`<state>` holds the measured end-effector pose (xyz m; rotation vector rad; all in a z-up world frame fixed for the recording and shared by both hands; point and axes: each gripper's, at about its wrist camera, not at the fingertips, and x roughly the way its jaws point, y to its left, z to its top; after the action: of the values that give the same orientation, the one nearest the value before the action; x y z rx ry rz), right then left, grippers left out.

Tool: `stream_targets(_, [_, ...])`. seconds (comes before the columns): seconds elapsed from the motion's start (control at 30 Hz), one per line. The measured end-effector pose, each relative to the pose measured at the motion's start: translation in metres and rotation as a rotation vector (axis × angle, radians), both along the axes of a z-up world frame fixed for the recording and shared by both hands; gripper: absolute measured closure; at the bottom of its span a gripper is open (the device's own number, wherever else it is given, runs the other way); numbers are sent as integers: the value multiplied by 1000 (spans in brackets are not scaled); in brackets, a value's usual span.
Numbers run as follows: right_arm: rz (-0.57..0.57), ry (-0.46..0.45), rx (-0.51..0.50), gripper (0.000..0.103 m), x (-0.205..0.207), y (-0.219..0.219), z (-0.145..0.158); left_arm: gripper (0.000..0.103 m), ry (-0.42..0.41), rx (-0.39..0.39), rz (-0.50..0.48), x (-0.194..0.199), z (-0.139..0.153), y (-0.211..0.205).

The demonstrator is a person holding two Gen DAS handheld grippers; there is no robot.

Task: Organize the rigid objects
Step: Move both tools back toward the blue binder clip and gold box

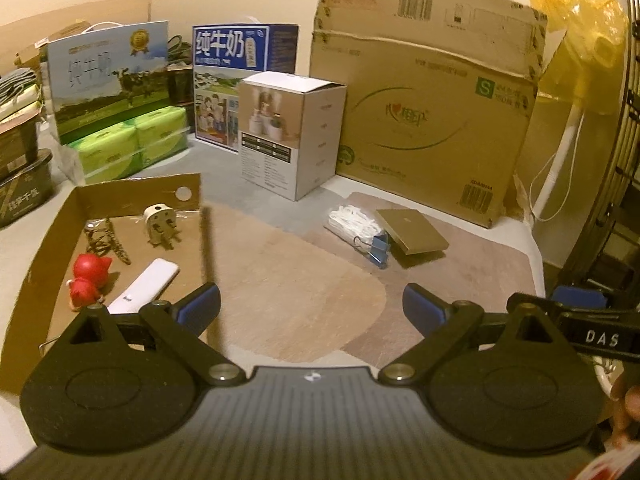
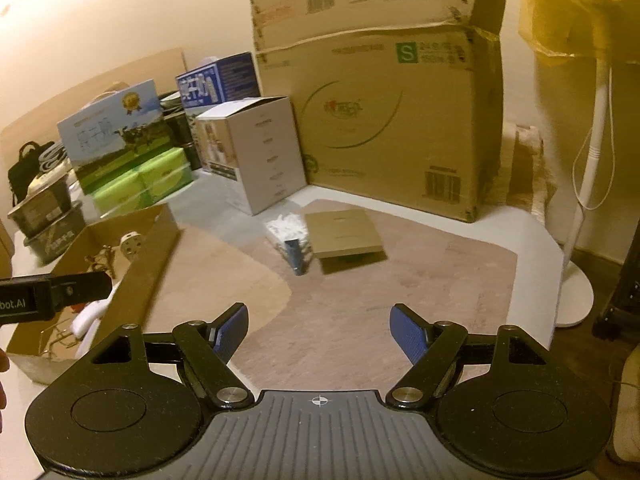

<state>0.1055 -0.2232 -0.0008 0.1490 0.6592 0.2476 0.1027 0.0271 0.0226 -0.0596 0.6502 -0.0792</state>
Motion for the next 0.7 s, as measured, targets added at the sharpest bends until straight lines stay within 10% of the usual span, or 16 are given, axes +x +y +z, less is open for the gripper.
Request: stream_targets(0.7, [33,54,-9,25,101,-35,-35,19,49,16,-55,109,-58,-53])
